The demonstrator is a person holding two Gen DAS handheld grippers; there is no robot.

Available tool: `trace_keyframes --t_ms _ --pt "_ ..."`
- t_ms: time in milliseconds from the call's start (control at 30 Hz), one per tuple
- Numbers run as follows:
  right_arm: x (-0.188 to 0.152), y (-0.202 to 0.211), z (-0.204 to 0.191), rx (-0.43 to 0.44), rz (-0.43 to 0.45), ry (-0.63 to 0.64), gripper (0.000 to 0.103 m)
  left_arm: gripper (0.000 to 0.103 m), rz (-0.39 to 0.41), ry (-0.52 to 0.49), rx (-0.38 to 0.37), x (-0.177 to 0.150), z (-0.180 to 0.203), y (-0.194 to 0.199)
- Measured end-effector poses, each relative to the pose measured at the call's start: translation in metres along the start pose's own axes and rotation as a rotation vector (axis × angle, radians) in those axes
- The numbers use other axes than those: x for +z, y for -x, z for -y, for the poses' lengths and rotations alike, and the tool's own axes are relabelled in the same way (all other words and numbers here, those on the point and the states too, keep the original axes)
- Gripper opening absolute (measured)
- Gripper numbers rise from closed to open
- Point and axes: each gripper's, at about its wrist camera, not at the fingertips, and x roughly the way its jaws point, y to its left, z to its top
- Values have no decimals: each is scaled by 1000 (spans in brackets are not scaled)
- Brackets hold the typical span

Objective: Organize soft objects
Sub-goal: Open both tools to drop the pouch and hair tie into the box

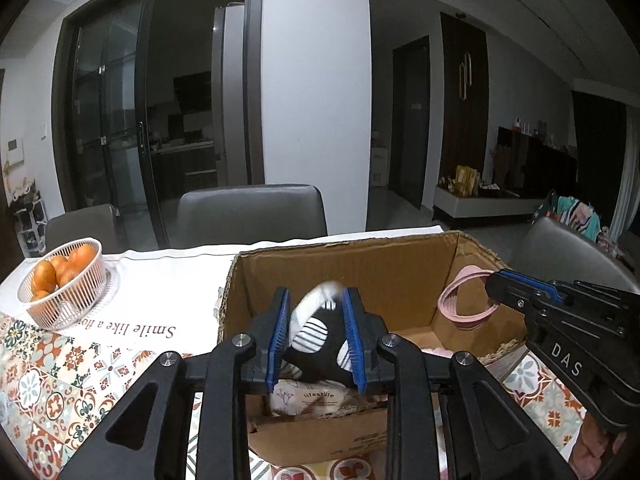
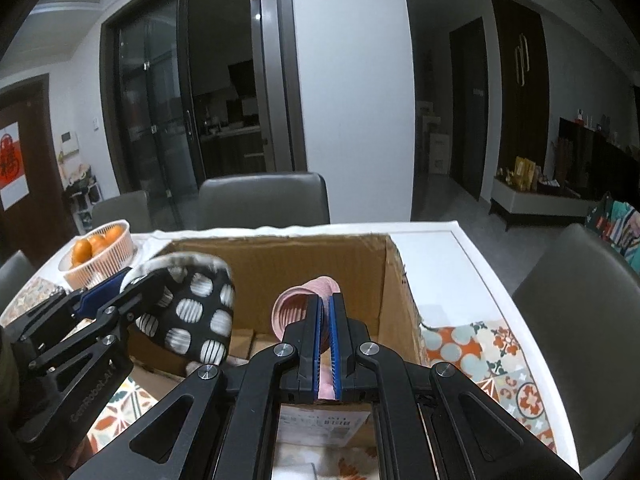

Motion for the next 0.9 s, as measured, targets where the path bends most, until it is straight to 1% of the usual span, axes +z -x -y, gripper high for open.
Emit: trace_keyframes --t_ms 100,133,167,200,233,267,367,467,733,900 --pt "0 -6 4 -1 -21 -13 6 32 -4 -8 0 1 3 -1" --pt "-1 -8 6 5 -30 -19 7 39 -2 -9 2 2 0 -1" --pt "-1 -9 6 10 -42 -23 8 43 4 -10 7 2 0 1" --pt "-1 -10 7 13 -52 -29 15 44 11 -11 13 3 0 3" --pt "-1 -10 8 14 -57 -38 29 44 14 -13 17 3 -2 4" --pt "-1 -9 10 11 -52 -42 33 46 18 -13 21 4 -2 7" --pt "-1 1 10 -10 -25 -32 33 50 29 -12 33 4 -1 14" --pt "-1 11 10 -6 -14 -32 33 54 39 -6 38 4 -1 25" --pt "0 46 9 -1 27 -35 33 57 65 6 37 4 4 60" --pt "-3 69 11 -4 53 -44 40 57 83 6 32 3 11 83"
